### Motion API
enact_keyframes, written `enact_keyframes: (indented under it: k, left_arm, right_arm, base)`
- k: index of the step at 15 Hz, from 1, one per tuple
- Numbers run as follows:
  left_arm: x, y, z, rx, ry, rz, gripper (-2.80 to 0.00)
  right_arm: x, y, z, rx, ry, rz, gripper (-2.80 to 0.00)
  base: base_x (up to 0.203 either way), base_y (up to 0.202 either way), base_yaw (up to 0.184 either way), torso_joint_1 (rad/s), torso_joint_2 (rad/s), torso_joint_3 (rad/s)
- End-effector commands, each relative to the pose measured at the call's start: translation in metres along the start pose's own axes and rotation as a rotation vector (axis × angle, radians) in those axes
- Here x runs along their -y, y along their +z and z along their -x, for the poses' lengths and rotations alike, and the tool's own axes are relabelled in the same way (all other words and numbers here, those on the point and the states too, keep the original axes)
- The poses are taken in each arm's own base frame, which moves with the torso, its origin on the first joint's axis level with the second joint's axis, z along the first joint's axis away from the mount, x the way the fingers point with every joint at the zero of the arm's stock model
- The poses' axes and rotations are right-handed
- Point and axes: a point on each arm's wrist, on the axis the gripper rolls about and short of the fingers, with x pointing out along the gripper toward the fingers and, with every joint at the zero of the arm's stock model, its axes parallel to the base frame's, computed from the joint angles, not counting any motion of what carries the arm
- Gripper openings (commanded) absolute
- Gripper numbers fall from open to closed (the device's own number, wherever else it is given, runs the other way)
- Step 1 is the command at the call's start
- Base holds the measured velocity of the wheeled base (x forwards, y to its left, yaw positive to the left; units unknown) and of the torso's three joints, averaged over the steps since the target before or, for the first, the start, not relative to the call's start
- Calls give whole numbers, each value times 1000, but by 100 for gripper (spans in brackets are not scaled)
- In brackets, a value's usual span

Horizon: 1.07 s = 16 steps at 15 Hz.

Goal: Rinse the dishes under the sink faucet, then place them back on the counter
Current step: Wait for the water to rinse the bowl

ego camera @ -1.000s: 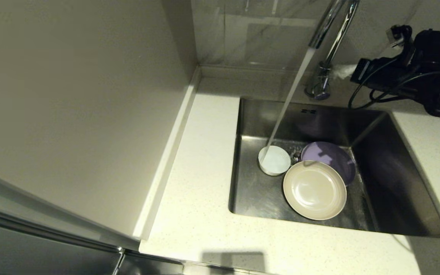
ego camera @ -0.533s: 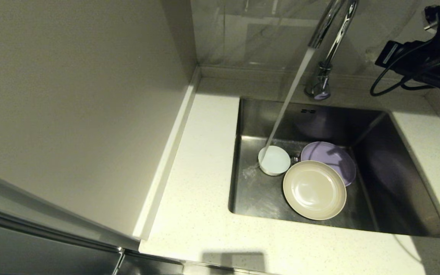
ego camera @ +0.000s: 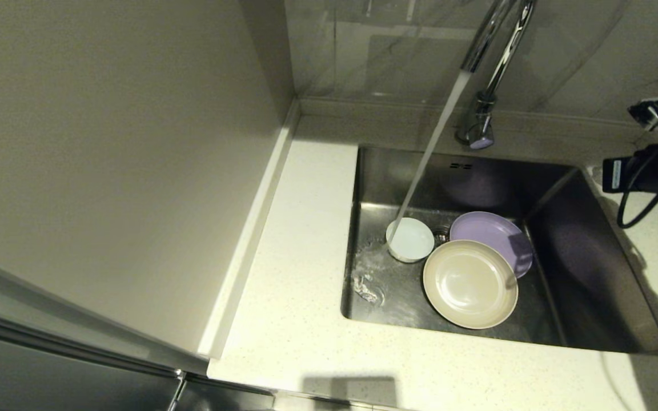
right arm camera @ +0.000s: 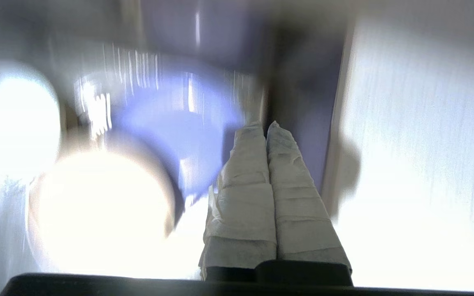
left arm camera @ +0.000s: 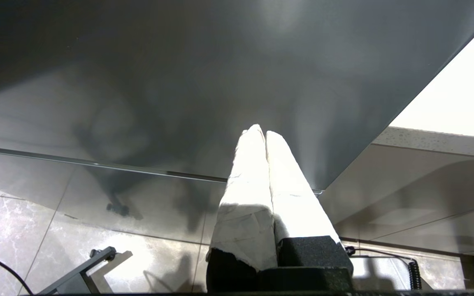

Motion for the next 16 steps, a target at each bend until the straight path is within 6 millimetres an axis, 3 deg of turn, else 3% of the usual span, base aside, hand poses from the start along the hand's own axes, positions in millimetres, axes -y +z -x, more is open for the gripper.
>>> enact_keyframes:
  k: [1,6,8,10,13,16]
  left_arm:
    - [0,0,0,3,1,1,-280]
    - [0,0,0,3,1,1,-280]
    - [0,0,0,3,1,1,-280]
    - [0,0,0,3,1,1,-280]
    - [0,0,0,3,1,1,-280]
    - [0,0,0,3,1,0,-280]
  right_arm:
    - [-7,-13,68,-12,-20,8,-280]
    - [-43,-92,216,92,-22,31,-280]
    - [-56,-135,251,188,9,41,-280]
    - [-66,-183,271,293,54,47,-280]
    - [-71,-243,277,369,35,29,-280]
    - [-72,-271,283,404,28,-4,-280]
  base:
    - [0,0,0,0,0,0]
    - [0,0,0,0,0,0]
    - [0,0,0,0,0,0]
    - [0,0,0,0,0,0]
    - [0,0,0,0,0,0]
    - [0,0,0,0,0,0]
